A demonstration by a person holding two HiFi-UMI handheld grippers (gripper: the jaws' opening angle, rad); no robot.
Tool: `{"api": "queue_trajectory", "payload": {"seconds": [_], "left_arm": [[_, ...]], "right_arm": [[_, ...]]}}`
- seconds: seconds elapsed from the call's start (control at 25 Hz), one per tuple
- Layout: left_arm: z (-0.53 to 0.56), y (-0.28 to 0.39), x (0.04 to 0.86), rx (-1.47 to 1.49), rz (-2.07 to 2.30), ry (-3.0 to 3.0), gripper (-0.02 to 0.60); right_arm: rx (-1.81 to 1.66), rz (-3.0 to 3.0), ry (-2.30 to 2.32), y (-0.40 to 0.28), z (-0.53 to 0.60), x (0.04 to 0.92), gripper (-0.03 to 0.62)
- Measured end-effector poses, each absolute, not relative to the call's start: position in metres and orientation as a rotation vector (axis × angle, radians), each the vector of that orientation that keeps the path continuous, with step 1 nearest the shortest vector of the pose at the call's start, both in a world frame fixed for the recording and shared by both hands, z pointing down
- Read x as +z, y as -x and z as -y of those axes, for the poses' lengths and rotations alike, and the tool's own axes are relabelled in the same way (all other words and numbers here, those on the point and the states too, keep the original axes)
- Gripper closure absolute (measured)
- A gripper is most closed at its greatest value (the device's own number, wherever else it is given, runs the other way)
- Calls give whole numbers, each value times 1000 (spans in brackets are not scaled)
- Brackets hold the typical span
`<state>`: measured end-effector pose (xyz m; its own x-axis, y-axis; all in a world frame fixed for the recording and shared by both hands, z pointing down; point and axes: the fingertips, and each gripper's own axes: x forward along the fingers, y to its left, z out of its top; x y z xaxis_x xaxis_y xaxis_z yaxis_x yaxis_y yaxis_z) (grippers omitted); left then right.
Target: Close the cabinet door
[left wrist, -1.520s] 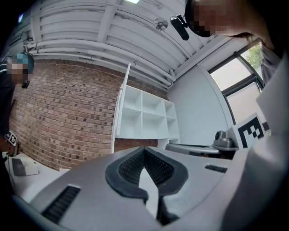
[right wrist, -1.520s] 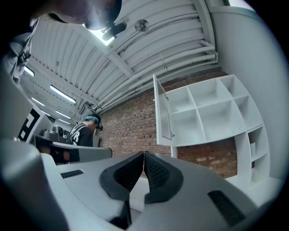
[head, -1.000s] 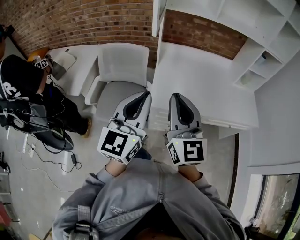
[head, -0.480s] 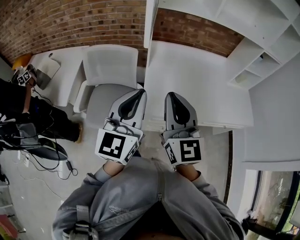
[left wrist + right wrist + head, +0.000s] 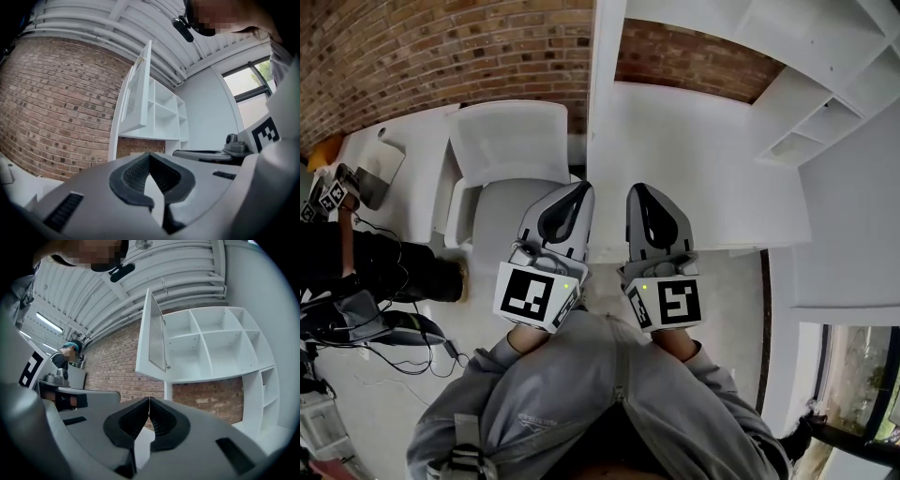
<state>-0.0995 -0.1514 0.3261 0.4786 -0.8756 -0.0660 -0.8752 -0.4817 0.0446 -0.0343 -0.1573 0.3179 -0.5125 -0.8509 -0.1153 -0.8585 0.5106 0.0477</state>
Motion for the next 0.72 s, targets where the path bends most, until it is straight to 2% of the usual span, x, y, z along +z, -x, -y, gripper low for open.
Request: {"api": "queue_trajectory", "payload": {"seconds": [0.72], "left_arm": [[185,116,321,-163,1504,-2747,575]], "right_arm": [[149,-2626,1592,48,187,314,568]]}}
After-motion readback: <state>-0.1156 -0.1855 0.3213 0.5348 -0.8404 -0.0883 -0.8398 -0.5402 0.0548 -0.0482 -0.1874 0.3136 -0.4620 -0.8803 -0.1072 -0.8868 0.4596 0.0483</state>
